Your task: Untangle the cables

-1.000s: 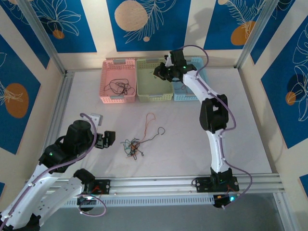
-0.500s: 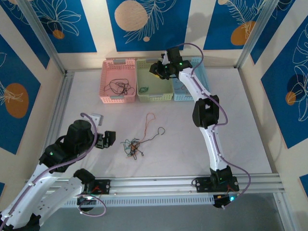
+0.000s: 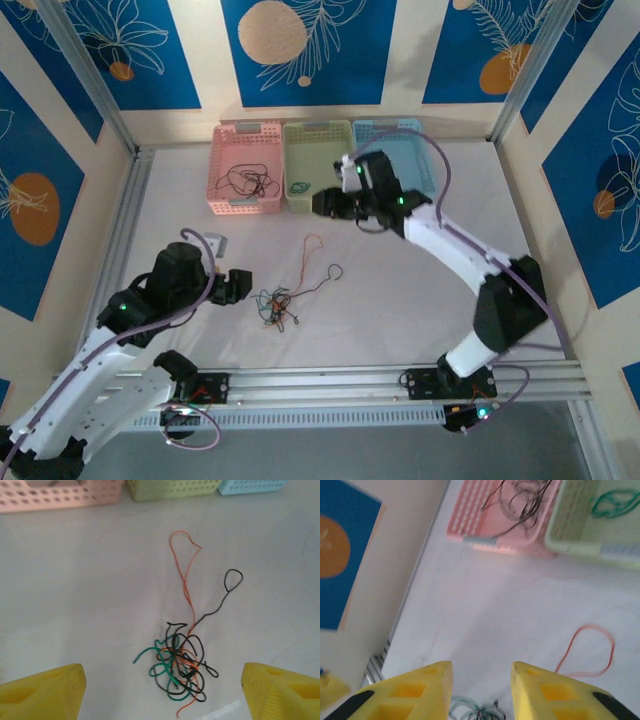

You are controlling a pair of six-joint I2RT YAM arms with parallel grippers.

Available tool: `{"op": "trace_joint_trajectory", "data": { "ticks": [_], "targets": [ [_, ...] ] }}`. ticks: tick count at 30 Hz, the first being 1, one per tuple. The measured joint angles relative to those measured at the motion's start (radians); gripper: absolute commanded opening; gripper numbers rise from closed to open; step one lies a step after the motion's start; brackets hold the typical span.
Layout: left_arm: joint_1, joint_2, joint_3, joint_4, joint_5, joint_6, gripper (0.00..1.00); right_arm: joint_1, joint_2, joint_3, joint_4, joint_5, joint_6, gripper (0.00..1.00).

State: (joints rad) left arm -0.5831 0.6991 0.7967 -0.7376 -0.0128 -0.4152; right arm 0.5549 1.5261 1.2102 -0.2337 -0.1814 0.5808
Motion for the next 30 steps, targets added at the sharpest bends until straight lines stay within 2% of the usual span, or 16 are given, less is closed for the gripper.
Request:
{"op": "trace_joint_trajectory", "data": {
  "ticks": [2, 5, 9, 17, 21, 27, 29, 30],
  "targets": [
    [-0.011, 0.024, -0.056, 0.053, 0.016, -0.04, 0.77, 0.033, -0.056, -0.143, 0.079, 0.016, 0.002, 0.37],
    [-0.035, 0.064, -0.158, 0.126, 0.031, -0.102, 0.71, 0.07, -0.058, -0.288, 0.154, 0.049, 0.002, 0.37],
    [-0.07, 0.12, -0.269, 0.203, 0.053, -0.168, 0.65, 0.107, -0.045, -0.394, 0.228, 0.093, -0.002, 0.36],
    [-0.109, 0.166, -0.328, 0.317, 0.068, -0.234, 0.61, 0.127, 0.007, -0.381, 0.285, 0.142, -0.016, 0.36],
    [-0.118, 0.169, -0.304, 0.297, 0.04, -0.229, 0.6, 0.133, 0.011, -0.38, 0.291, 0.157, -0.017, 0.36],
    [-0.126, 0.236, -0.197, 0.278, -0.007, -0.182, 0.49, 0.133, 0.011, -0.38, 0.293, 0.172, -0.017, 0.36],
    [-0.127, 0.289, -0.174, 0.281, -0.012, -0.166, 0.41, 0.132, 0.011, -0.38, 0.293, 0.175, -0.016, 0.36],
    [-0.128, 0.314, -0.166, 0.28, -0.015, -0.162, 0.4, 0.132, 0.011, -0.38, 0.293, 0.175, -0.016, 0.36]
  ]
}}
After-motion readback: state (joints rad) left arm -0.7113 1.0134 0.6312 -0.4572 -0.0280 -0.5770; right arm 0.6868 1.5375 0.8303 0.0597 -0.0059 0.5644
